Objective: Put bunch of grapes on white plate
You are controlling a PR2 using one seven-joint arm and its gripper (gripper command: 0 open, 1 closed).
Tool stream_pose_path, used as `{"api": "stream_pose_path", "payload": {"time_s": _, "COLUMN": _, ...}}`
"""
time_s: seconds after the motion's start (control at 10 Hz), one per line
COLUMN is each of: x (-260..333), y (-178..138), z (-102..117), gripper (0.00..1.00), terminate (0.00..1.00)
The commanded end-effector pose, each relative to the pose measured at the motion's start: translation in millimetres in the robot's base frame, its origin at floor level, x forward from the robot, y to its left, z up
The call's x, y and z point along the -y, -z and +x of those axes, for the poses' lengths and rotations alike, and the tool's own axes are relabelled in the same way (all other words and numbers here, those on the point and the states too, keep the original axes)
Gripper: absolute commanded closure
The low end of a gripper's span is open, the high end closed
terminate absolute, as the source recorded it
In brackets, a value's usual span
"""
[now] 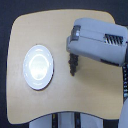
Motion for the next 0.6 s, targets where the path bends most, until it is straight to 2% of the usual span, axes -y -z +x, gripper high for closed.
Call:
{"api": "stream_pose_path", "payload": {"time_s": 0.0, "x": -22, "y": -99, "z": 17, "gripper": 1.00, "terminate": 0.00}}
{"api": "stream_pose_path", "payload": {"time_s": 0.3, "x": -49, "y": -108, "z": 12, "gripper": 1.00, "terminate": 0.00}}
{"api": "stream_pose_path", "payload": {"time_s": 0.5, "x": -95, "y": -109, "z": 17, "gripper": 1.00, "terminate": 0.00}}
